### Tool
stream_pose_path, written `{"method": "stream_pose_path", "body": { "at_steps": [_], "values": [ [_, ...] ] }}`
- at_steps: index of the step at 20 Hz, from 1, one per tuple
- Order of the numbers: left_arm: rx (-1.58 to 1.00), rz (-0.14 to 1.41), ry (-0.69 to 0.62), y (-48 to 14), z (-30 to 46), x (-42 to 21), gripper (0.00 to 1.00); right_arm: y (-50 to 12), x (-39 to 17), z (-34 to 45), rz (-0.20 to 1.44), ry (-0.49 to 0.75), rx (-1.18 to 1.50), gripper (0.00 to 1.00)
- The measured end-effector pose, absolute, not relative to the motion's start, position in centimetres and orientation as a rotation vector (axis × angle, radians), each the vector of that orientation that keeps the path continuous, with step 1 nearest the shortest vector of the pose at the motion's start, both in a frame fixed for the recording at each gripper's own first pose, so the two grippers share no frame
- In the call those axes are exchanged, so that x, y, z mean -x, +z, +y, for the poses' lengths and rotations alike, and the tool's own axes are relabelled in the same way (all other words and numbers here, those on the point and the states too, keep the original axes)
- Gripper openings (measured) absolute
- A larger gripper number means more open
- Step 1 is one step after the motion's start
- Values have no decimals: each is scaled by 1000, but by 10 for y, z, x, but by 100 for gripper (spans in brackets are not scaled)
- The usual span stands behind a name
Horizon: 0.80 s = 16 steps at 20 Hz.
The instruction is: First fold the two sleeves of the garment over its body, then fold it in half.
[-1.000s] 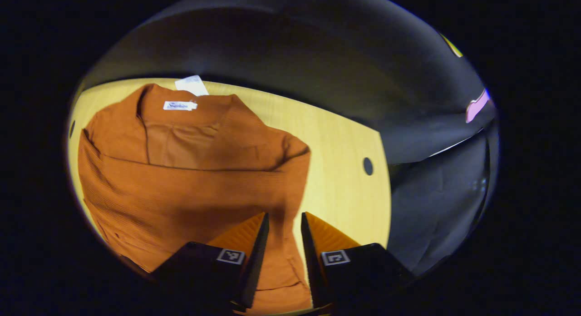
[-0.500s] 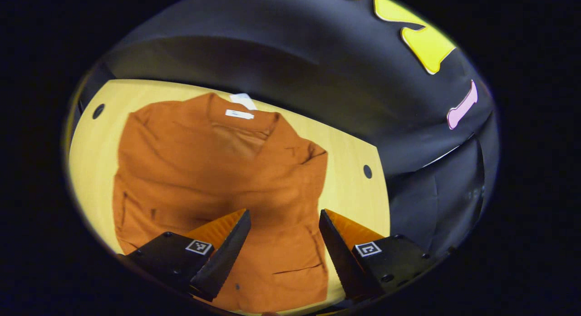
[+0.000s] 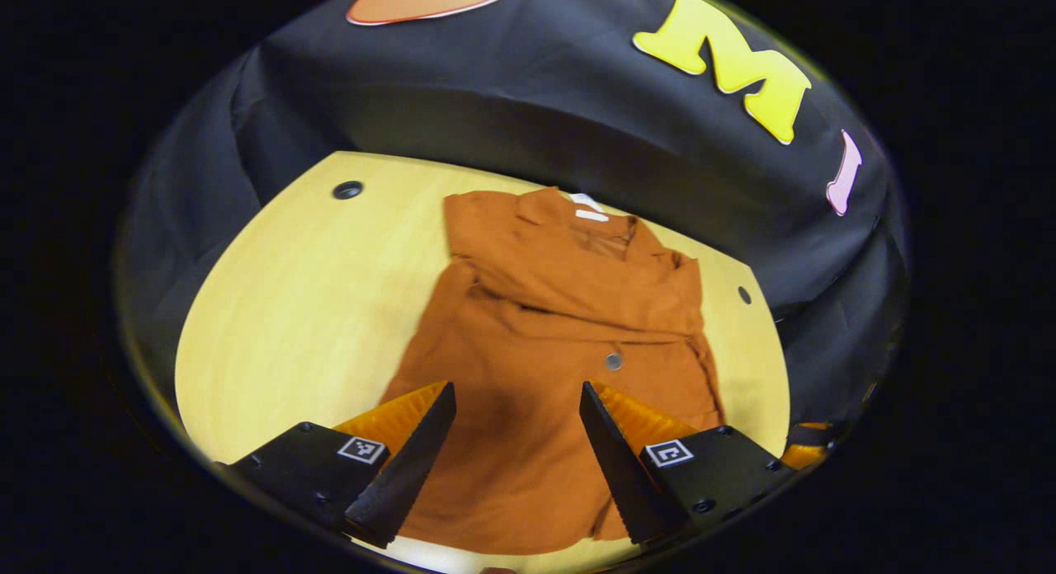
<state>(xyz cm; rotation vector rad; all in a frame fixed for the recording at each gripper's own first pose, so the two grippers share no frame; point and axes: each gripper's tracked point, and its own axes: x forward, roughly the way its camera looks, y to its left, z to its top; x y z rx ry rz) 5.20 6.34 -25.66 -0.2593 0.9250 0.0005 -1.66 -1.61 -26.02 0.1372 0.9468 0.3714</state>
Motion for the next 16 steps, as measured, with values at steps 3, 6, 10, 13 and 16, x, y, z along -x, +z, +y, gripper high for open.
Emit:
{"method": "stream_pose_path", "body": {
  "at_steps": [3, 6, 10, 13, 16],
  "values": [
    [231, 949, 57, -274, 114, -12, 98, -273, 15, 7, 975, 403, -87, 97],
    [225, 993, 98, -291, 155, 25, 98, -289, 17, 19, 1027, 408, -63, 97],
    [315, 1103, 36, -307, 165, 61, 98, -316, 29, 14, 1127, 441, -27, 97],
    [371, 1190, -97, -312, 149, 73, 99, -345, 47, -13, 1277, 463, -63, 97],
    [392, 1224, -205, -309, 147, 81, 98, -364, 69, -52, 1391, 472, -100, 97]
  ]
}}
